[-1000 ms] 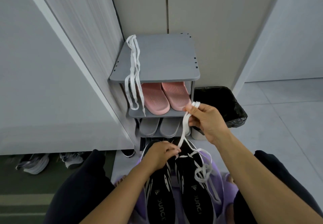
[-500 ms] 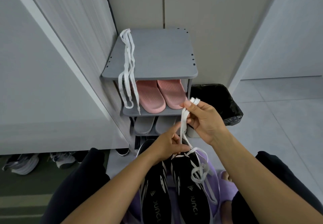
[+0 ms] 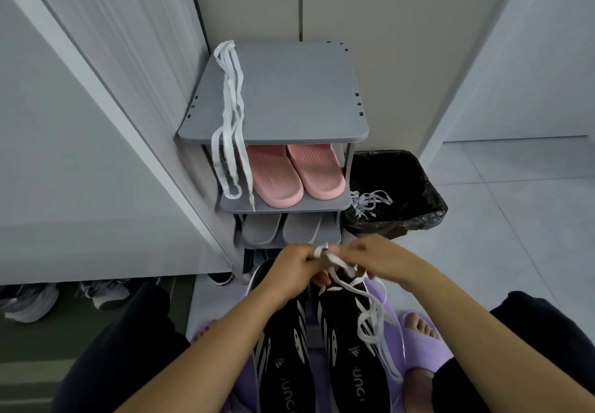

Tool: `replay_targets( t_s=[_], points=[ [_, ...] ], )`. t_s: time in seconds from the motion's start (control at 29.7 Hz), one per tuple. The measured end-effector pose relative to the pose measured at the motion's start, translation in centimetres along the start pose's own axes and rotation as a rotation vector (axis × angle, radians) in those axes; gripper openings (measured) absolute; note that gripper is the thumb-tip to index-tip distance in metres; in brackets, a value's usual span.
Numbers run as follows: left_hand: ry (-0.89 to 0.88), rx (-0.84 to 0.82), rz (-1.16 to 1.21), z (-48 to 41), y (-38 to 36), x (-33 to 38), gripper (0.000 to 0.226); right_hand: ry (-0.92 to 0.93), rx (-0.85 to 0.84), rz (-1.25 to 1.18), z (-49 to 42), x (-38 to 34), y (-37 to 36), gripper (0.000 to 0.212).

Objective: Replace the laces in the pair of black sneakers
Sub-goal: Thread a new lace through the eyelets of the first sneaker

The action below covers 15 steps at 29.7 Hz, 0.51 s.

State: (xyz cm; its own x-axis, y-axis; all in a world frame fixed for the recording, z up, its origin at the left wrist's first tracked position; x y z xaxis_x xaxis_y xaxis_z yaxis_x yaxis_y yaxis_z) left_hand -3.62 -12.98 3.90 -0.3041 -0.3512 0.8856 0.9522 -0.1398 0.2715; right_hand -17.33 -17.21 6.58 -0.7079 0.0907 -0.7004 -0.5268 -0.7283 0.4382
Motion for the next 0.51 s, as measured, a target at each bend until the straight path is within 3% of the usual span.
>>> replay_targets(
  t_s=[0.07, 0.1, 0.2, 0.27, 0.34, 0.4, 0.44, 0.51],
  points=[
    [-0.012, 0.042, -0.073, -0.1, 0.2, -0.1, 0.019, 0.029, -0.094, 0.054, 0.3, 0.5, -1.5, 0.023],
    [-0.008, 0.070, -0.081, -0.2, 0.3, -0.2, 0.021, 0.046, -0.060, 0.031, 0.2, 0.7, -1.8, 0.017],
    [0.054, 0.128, 0.032, -0.2, 0.7, -0.6, 0.022, 0.006, 0.337, -0.117, 0.4, 1.6, 0.0, 0.024],
    [0.105, 0.137, 0.105, -0.2, 0.7, -0.9, 0.022, -0.021, 0.240, -0.186, 1.0, 1.4, 0.3, 0.032],
    [0.146, 0.124, 0.142, -0.3, 0.6, -1.0, 0.022, -0.021, 0.075, 0.026, 1.2, 1.4, -0.5, 0.027],
    [0.181, 0.098, 0.213, -0.1, 0.3, -0.8, 0.019, -0.031, 0.048, 0.456, 0.7, 2.0, -1.7, 0.031],
    [0.200, 0.082, 0.259, 0.0, 0.1, -0.6, 0.018, -0.030, 0.074, 0.550, 0.2, 2.3, -2.3, 0.037],
    [0.226, 0.060, 0.326, -0.1, -0.1, -0.3, 0.017, 0.007, 0.192, 0.464, -0.4, 2.1, -3.1, 0.034]
  ],
)
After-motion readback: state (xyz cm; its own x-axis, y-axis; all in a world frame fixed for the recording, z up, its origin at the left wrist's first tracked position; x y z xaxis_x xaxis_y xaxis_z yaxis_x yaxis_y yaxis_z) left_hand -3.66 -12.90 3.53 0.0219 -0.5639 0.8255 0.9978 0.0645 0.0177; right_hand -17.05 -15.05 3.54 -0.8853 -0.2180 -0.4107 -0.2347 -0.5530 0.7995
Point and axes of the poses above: each hand's wrist, its own z-axis away from the middle knuckle, its own y-axis out of the back of the hand, x = y × z, the point moved 4 cm from there along -z, towards the middle knuckle, and after that the axes turned 3 degrees about -z, right-handed, at the moved point
